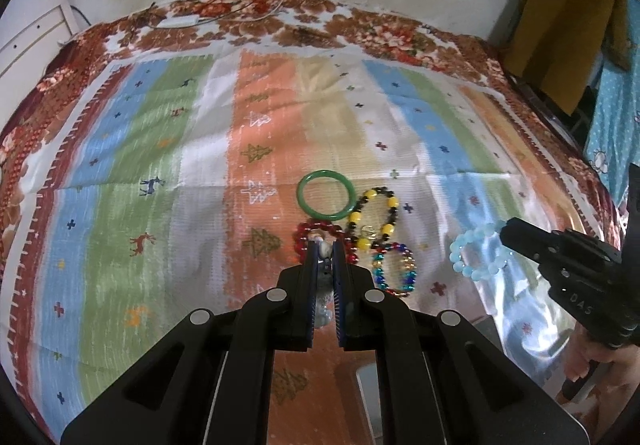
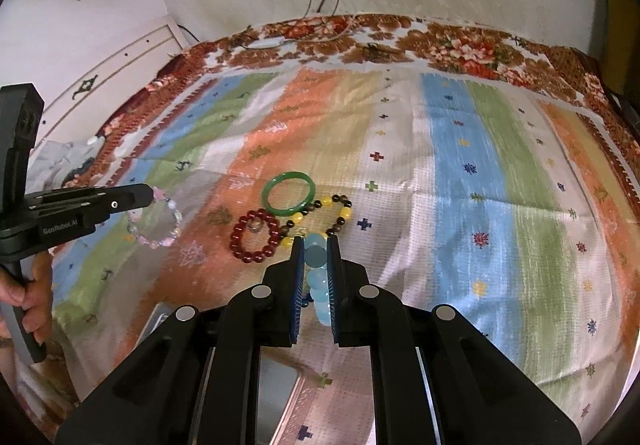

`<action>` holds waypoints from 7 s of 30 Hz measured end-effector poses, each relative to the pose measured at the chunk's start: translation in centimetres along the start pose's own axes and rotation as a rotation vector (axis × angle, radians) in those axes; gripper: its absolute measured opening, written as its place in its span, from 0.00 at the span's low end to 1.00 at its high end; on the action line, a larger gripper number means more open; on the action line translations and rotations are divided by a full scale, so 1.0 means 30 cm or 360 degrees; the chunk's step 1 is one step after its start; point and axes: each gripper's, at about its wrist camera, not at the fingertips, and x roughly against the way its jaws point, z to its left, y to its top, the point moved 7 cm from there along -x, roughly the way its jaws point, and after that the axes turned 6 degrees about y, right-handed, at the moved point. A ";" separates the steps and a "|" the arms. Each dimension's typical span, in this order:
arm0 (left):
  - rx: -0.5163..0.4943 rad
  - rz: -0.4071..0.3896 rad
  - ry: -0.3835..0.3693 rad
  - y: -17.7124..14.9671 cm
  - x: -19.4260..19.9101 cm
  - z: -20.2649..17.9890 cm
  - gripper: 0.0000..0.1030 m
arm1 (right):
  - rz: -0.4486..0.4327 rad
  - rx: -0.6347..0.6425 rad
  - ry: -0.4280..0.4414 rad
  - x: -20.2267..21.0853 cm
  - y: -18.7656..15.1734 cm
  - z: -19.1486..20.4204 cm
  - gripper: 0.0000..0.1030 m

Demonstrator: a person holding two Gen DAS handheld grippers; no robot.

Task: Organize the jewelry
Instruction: 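Carry the white bracelet in the left tool and the light blue bracelet in the right tool over the tin, then open the left tool over the tin while the right tool releases its bracelet into it, then move the left tool toward the red bead bracelet while the right tool approaches the multicolour bracelet, then close the left tool on the red bead bracelet while the right tool grasps the multicolour bracelet, then lift and carry the red bracelet in the left tool and multicolour bracelet in the right tool to the tin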

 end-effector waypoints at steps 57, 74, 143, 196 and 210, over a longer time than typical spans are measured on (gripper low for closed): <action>0.0029 0.0040 0.0038 -0.160 0.090 -0.008 0.45 | -0.0002 -0.0046 0.0089 0.106 -0.119 0.064 0.47; 0.0059 0.0117 0.0087 -0.093 -0.045 0.049 0.63 | 0.0157 -0.0055 0.0048 -0.022 -0.097 -0.007 0.63; -0.0106 0.0514 0.0227 -0.083 -0.496 0.050 0.58 | 0.0615 0.0040 -0.0108 -0.431 -0.140 -0.106 0.64; -0.0032 0.0230 -0.0079 -0.005 -0.189 -0.032 0.12 | 0.0209 0.0056 0.0048 -0.183 -0.025 0.003 0.10; -0.0031 0.0100 -0.0132 -0.009 -0.040 -0.059 0.12 | 0.0056 0.0111 0.0072 -0.064 -0.007 0.058 0.10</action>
